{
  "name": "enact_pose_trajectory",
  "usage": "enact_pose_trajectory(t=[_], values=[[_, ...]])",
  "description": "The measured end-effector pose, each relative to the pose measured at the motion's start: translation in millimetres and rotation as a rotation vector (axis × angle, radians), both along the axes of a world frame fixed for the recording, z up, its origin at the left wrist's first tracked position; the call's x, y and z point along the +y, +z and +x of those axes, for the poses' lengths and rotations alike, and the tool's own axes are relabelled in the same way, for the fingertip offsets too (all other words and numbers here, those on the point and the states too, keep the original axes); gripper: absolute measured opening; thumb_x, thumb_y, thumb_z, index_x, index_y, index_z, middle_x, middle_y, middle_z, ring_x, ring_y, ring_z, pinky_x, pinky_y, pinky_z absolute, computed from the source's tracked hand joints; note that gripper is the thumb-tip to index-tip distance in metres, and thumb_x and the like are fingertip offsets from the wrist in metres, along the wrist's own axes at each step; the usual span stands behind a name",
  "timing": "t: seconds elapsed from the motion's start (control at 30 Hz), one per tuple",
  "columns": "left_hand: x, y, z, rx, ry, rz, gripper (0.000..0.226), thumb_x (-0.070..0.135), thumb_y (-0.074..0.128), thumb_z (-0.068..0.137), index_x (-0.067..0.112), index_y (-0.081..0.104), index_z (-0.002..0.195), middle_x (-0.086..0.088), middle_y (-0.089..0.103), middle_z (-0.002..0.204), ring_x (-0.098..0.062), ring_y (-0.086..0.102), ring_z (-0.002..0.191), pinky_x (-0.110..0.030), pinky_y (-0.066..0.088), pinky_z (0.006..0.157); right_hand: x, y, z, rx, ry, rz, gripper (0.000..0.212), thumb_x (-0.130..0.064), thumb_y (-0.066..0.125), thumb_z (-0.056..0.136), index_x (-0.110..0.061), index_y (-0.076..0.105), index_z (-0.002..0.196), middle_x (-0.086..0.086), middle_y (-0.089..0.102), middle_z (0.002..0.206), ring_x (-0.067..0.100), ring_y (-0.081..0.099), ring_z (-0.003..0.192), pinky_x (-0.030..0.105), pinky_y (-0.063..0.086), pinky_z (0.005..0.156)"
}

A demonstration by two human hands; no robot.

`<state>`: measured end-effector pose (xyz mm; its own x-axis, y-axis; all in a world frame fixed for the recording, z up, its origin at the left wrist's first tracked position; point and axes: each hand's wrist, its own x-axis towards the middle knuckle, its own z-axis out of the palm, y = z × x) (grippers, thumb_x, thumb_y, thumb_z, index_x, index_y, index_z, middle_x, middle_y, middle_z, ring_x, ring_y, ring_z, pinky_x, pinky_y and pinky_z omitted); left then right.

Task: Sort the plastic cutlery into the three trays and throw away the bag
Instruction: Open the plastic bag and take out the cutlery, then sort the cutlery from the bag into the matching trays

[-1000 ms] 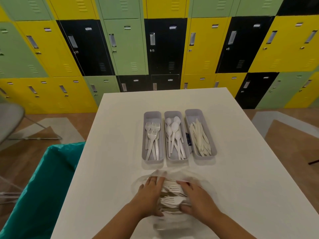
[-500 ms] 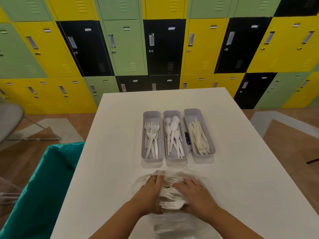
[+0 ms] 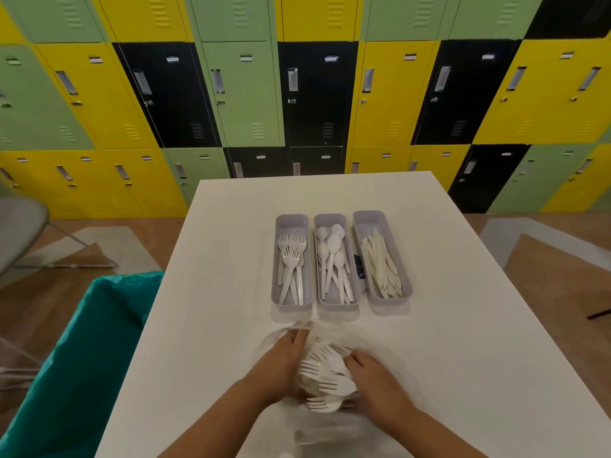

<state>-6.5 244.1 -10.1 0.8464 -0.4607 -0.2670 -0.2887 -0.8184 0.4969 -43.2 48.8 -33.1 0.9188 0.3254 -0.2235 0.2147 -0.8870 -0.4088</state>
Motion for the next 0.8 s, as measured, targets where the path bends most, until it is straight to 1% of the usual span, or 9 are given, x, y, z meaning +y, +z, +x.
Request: enact_pose_trajectory(t=[0.13,0.23,0.3,0.37,0.43,0.53,0.63,0.73,0.8], values=[[2,4,0,0.039,0.041,-0.044,0.108,0.036,0.082,0.065,0.018,0.015,0.148,0.000,0.023,0.156,-0.015,0.025,0.143,-0.021,0.023,0.113,-2,5,2,0.016,-0.024,0.013,0.048,-0.029,0.063,0.081,-0.023,0.051,0.127,-0.003,0.056,0.128,0.017,0.052,0.117,0.025,0.042,0.095],[4,10,3,-0.002,0.087,-0.110,0.094,0.035,0.083,0.062,0.021,0.033,0.141,0.002,0.044,0.143,-0.013,0.041,0.131,-0.017,0.031,0.104,-1,16,6,0.073,-0.026,0.064,0.048,-0.023,0.057,0.083,-0.025,0.050,0.130,-0.003,0.058,0.129,0.018,0.057,0.114,0.024,0.044,0.092],[6,18,6,0.003,0.130,-0.196,0.082,0.032,0.084,0.061,0.023,0.046,0.133,0.006,0.055,0.130,-0.009,0.050,0.119,-0.014,0.036,0.098,-5,24,8,0.113,-0.048,0.156,0.049,-0.026,0.060,0.083,-0.027,0.049,0.130,-0.005,0.062,0.125,0.016,0.060,0.111,0.022,0.046,0.088],[8,28,10,0.106,0.180,-0.310,0.071,0.030,0.085,0.062,0.025,0.055,0.126,0.009,0.061,0.123,-0.006,0.057,0.111,-0.020,0.044,0.100,-11,33,10,0.152,-0.067,0.223,0.046,-0.027,0.064,0.082,-0.027,0.052,0.126,-0.010,0.065,0.118,0.012,0.061,0.107,0.011,0.044,0.078],[10,36,14,0.263,0.260,-0.505,0.055,0.024,0.084,0.067,0.025,0.062,0.117,0.008,0.066,0.115,-0.006,0.063,0.103,-0.026,0.050,0.098,-16,42,10,0.227,-0.083,0.271,0.042,-0.024,0.067,0.081,-0.026,0.055,0.121,-0.014,0.063,0.109,0.008,0.059,0.100,0.002,0.038,0.070],[8,51,16,0.392,0.364,-0.746,0.035,0.019,0.075,0.078,0.020,0.067,0.112,0.000,0.069,0.112,-0.009,0.066,0.099,-0.022,0.052,0.088,-19,54,11,0.366,-0.123,0.409,0.038,-0.018,0.072,0.077,-0.034,0.058,0.109,-0.017,0.063,0.104,0.004,0.058,0.097,0.004,0.040,0.077],[3,61,16,0.433,0.469,-0.858,0.035,0.040,0.056,0.085,0.021,0.066,0.113,0.001,0.071,0.111,-0.009,0.067,0.102,-0.025,0.048,0.093,-24,69,12,0.472,-0.186,0.591,0.031,-0.013,0.072,0.075,-0.030,0.063,0.099,-0.008,0.072,0.100,0.008,0.065,0.097,0.018,0.050,0.085],[2,64,19,0.465,0.614,-0.946,0.051,0.053,0.040,0.085,0.018,0.065,0.113,0.000,0.072,0.110,-0.015,0.067,0.104,-0.031,0.046,0.096,-29,82,14,0.563,-0.223,0.746,0.028,-0.006,0.070,0.079,-0.022,0.063,0.101,0.000,0.074,0.100,0.006,0.069,0.091,0.014,0.050,0.076],[3,65,22,0.440,0.673,-1.009,0.061,0.059,0.040,0.078,0.015,0.065,0.112,-0.002,0.073,0.108,-0.017,0.069,0.102,-0.034,0.046,0.095,-32,84,14,0.589,-0.243,0.838,0.022,-0.008,0.071,0.080,-0.018,0.065,0.098,0.000,0.074,0.095,0.011,0.070,0.092,0.019,0.051,0.080]])
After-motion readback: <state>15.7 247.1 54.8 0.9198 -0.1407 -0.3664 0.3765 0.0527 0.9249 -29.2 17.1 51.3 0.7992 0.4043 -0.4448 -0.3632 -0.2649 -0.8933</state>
